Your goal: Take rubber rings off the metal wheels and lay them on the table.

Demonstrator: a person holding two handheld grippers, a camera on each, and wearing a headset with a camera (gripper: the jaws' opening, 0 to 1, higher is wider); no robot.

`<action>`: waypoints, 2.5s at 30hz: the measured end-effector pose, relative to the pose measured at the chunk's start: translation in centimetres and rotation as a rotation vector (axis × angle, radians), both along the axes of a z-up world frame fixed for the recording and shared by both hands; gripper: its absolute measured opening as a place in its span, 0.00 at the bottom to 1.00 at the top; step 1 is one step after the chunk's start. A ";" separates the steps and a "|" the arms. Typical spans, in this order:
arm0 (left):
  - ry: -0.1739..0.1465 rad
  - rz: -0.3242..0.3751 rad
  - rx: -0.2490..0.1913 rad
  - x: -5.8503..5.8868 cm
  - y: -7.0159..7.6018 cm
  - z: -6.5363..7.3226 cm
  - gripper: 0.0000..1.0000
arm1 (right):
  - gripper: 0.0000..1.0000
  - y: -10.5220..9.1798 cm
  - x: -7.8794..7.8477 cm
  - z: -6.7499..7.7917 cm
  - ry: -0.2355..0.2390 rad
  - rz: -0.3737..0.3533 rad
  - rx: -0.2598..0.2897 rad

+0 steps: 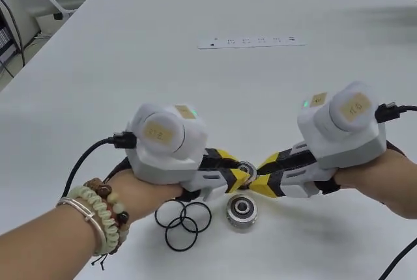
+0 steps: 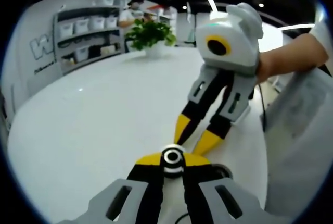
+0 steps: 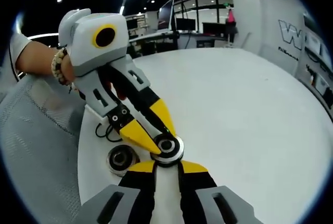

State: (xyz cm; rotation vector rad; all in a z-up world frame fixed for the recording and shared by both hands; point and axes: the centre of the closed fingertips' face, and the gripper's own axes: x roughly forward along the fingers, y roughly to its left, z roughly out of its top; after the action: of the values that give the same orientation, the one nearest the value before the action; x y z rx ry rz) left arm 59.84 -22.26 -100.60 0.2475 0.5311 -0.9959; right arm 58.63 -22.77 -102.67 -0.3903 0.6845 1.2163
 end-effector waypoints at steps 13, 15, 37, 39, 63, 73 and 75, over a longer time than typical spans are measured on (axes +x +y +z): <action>-0.009 -0.015 0.009 -0.2 0.0 -0.1 0.14 | 0.00 -0.4 0.4 -0.2 0.011 -0.029 -0.033; -0.012 -0.016 0.012 -0.2 0.1 -0.1 0.14 | 0.00 -0.4 0.5 -0.3 0.027 -0.046 -0.028; -0.030 -0.028 0.025 -0.2 0.1 -0.1 0.14 | 0.00 -1.0 0.7 0.5 0.279 -0.264 0.120; -0.030 -0.028 0.025 -0.2 0.1 -0.1 0.14 | 0.00 -0.9 0.9 0.9 0.292 -0.280 0.149; -0.059 -0.019 0.021 0.0 0.2 -0.1 0.13 | 0.00 0.3 1.2 1.8 0.290 -0.305 0.150; -0.067 -0.026 0.027 0.0 0.3 -0.2 0.13 | 0.00 0.5 1.0 2.0 0.275 -0.287 0.147; -0.068 -0.027 0.027 0.0 0.3 -0.2 0.13 | 0.00 0.7 0.9 2.1 0.268 -0.275 0.153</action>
State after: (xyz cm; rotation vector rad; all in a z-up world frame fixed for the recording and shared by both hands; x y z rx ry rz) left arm 59.82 -22.00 -100.78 0.3121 0.4807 -1.0033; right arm 59.54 -22.11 -100.56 -0.0025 0.8383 1.0582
